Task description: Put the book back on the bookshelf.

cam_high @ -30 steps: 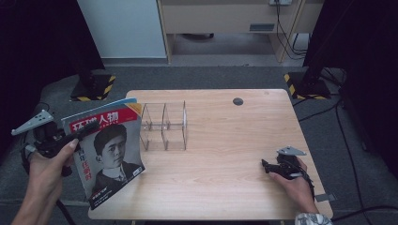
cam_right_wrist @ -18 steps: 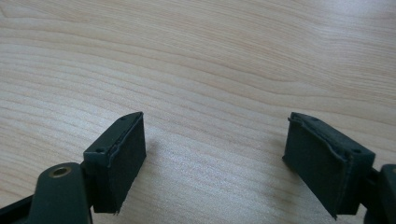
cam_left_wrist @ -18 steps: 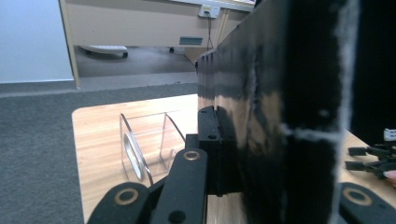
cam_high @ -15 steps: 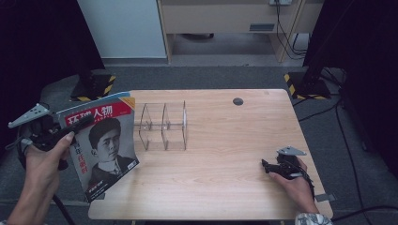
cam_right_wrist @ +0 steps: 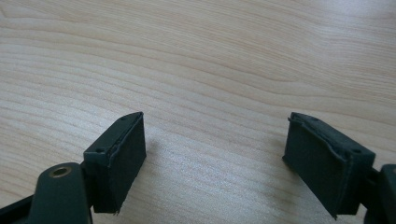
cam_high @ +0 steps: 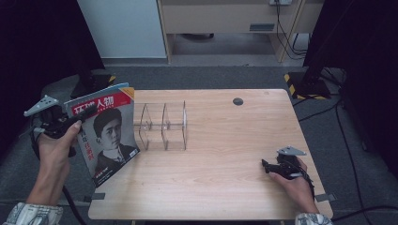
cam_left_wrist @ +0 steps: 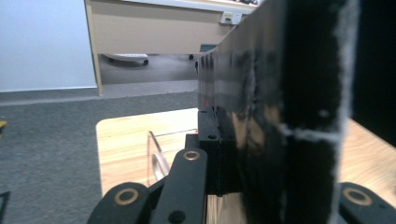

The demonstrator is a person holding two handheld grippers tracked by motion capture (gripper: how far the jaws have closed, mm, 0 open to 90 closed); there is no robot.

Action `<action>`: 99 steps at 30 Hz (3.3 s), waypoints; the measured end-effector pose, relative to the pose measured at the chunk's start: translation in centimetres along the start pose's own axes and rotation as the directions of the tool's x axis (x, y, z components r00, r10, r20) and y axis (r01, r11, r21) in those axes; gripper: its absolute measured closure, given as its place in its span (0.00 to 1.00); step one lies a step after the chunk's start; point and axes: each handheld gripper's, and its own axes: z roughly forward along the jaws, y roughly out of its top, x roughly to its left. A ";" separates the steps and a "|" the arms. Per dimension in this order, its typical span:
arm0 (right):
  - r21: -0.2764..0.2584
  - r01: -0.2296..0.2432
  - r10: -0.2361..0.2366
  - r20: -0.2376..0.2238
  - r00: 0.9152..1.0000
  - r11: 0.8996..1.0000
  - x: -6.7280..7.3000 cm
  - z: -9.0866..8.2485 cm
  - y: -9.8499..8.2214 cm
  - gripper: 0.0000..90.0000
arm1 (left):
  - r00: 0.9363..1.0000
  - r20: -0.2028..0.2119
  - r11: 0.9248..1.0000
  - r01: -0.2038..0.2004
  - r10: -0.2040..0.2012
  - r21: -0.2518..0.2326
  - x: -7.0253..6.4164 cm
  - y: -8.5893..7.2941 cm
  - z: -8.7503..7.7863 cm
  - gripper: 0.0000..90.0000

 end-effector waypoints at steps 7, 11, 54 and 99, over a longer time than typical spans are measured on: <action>0.000 0.000 0.000 0.000 1.000 1.000 0.0 0.0 0.0 0.23 | 1.000 -0.013 0.999 0.002 -0.002 -0.041 0.9 0.0 0.8 0.96; 0.000 0.000 0.000 0.000 1.000 1.000 0.0 0.0 0.0 0.23 | 1.000 -0.019 0.997 0.012 -0.013 -0.073 1.2 0.0 1.3 0.96; -0.001 -0.002 0.002 0.002 1.000 1.000 0.0 0.0 0.0 0.23 | 0.997 -0.066 0.978 -0.053 0.040 -0.201 0.4 -1.1 6.0 0.96; 0.000 0.012 -0.012 -0.008 1.000 1.000 0.0 -0.1 -0.1 0.24 | 0.999 -0.051 0.947 -0.011 -0.006 -0.320 0.0 -5.3 6.1 0.96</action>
